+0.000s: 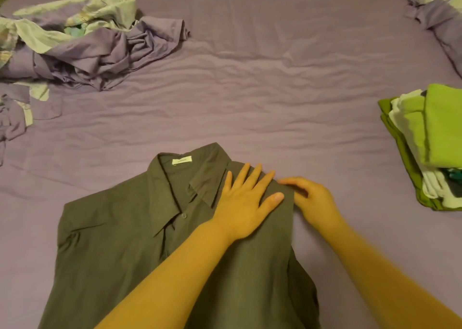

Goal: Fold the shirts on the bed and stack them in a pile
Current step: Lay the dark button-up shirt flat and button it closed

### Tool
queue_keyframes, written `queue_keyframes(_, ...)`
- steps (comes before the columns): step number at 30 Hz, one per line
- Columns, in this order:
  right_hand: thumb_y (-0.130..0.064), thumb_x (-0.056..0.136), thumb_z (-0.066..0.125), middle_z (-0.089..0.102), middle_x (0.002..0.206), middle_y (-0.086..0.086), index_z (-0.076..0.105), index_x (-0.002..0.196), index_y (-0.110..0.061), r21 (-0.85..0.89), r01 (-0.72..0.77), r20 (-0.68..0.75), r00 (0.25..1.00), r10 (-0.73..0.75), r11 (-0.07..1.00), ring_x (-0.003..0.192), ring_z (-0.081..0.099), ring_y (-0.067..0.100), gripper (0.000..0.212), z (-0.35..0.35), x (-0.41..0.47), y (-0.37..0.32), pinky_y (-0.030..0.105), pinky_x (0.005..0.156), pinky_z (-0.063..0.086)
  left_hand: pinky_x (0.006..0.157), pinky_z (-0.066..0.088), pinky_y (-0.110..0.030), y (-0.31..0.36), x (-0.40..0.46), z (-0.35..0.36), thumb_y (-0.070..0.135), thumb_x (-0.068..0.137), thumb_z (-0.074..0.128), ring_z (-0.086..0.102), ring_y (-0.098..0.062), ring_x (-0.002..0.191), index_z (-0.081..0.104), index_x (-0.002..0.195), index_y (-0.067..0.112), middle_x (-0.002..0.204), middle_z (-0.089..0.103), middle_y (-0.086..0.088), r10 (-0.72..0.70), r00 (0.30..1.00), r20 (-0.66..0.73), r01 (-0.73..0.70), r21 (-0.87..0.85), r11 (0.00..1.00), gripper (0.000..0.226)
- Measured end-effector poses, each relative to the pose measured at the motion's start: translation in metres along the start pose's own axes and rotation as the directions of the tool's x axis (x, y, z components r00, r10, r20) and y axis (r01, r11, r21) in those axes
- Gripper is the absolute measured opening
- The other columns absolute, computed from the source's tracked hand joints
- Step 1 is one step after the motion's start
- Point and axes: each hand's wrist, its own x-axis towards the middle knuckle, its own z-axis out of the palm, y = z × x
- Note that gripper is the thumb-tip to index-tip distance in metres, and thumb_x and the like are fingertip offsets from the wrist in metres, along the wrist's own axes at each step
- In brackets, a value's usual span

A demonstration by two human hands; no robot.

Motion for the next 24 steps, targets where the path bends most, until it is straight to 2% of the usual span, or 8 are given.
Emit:
queue_keyframes(4, 0.002, 0.086, 0.059, 0.066, 0.087, -0.004, 0.067, 0.091, -0.015, 0.059, -0.047, -0.034, 0.998, 0.049, 0.997, 0.080, 0.061, 0.002, 0.020, -0.019, 0.013, -0.003, 0.005, 0.070, 0.046, 0.117, -0.011, -0.049, -0.003, 0.007, 0.007, 0.069, 0.090, 0.018, -0.017, -0.012, 0.144, -0.004, 0.148, 0.041, 0.158, -0.012, 0.010, -0.014, 0.999, 0.041, 0.012, 0.036, 0.999, 0.068)
queue_keyframes(7, 0.002, 0.085, 0.060, 0.068, 0.085, -0.004, 0.067, 0.086, -0.021, 0.127, -0.085, -0.063, 0.994, 0.094, 0.988, 0.081, 0.065, 0.011, 0.024, -0.037, 0.026, 0.000, 0.018, 0.075, 0.052, 0.116, -0.013, -0.049, 0.002, 0.021, 0.013, 0.079, 0.083, 0.015, -0.021, -0.014, 0.144, -0.014, 0.145, 0.043, 0.156, -0.019, 0.009, 0.003, 1.000, 0.024, -0.004, 0.063, 0.998, 0.077)
queue_keyframes(10, 0.003, 0.089, 0.056, 0.068, 0.089, 0.004, 0.067, 0.099, -0.008, 0.269, -0.168, -0.022, 0.983, 0.180, 0.948, 0.074, 0.068, 0.007, 0.019, -0.053, 0.037, 0.003, 0.012, 0.065, 0.053, 0.114, -0.016, -0.052, 0.009, 0.039, 0.023, 0.081, 0.076, 0.008, -0.024, -0.018, 0.143, -0.024, 0.138, 0.041, 0.151, -0.029, 0.006, 0.004, 1.000, 0.011, -0.006, 0.163, 0.987, 0.081)
queue_keyframes(12, 0.005, 0.093, 0.047, 0.066, 0.106, 0.014, 0.061, 0.114, 0.000, 0.346, -0.220, -0.012, 0.971, 0.238, 0.912, 0.083, 0.067, 0.012, 0.026, -0.054, 0.040, 0.009, 0.012, 0.069, 0.052, 0.113, -0.019, -0.053, 0.011, 0.048, 0.033, 0.079, 0.073, 0.002, -0.027, -0.020, 0.141, -0.028, 0.136, 0.038, 0.148, -0.033, 0.003, -0.024, 1.000, 0.013, 0.021, 0.230, 0.973, 0.081)
queue_keyframes(14, 0.001, 0.096, 0.042, 0.056, 0.130, 0.013, 0.054, 0.127, -0.004, 0.156, -0.159, -0.120, 0.977, 0.178, 0.975, 0.114, 0.057, 0.022, 0.034, -0.044, 0.041, 0.014, 0.017, 0.092, 0.044, 0.112, -0.020, -0.054, 0.010, 0.053, 0.042, 0.079, 0.073, 0.001, -0.030, -0.021, 0.140, -0.028, 0.138, 0.035, 0.149, -0.033, 0.000, -0.038, 0.999, 0.013, 0.033, 0.265, 0.964, 0.083)
queue_keyframes(16, -0.022, 0.099, 0.036, 0.040, 0.146, 0.005, 0.044, 0.138, -0.012, -0.195, -0.001, -0.076, 0.997, -0.014, 0.981, 0.137, 0.034, 0.021, 0.041, -0.023, 0.035, 0.017, 0.024, 0.109, 0.023, 0.113, -0.018, -0.054, 0.003, 0.054, 0.047, 0.079, 0.073, -0.002, -0.030, -0.021, 0.140, -0.027, 0.141, 0.031, 0.151, -0.031, -0.001, -0.013, 1.000, 0.006, 0.011, 0.284, 0.959, 0.086)
queue_keyframes(19, -0.056, 0.091, 0.006, 0.020, 0.155, -0.002, 0.030, 0.146, -0.023, -0.704, 0.157, 0.150, 0.986, -0.070, 0.693, 0.145, 0.013, 0.023, 0.068, 0.004, 0.021, 0.040, 0.046, 0.115, 0.013, 0.115, -0.013, -0.053, -0.011, 0.052, 0.046, 0.081, 0.072, -0.007, -0.027, -0.019, 0.141, -0.022, 0.144, 0.024, 0.154, -0.026, -0.001, 0.077, 0.997, 0.002, -0.073, 0.337, 0.939, 0.093)
queue_keyframes(24, -0.056, 0.097, 0.008, 0.037, 0.148, 0.006, 0.029, 0.143, -0.027, -0.839, 0.170, 0.168, 0.984, -0.051, 0.518, 0.136, 0.034, 0.035, 0.059, 0.001, 0.024, 0.068, 0.061, 0.107, 0.024, 0.115, -0.014, -0.052, -0.017, 0.059, 0.041, 0.083, 0.071, 0.004, -0.026, -0.016, 0.142, -0.019, 0.145, 0.024, 0.153, -0.025, 0.003, 0.059, 0.996, 0.066, -0.077, 0.317, 0.945, 0.098)
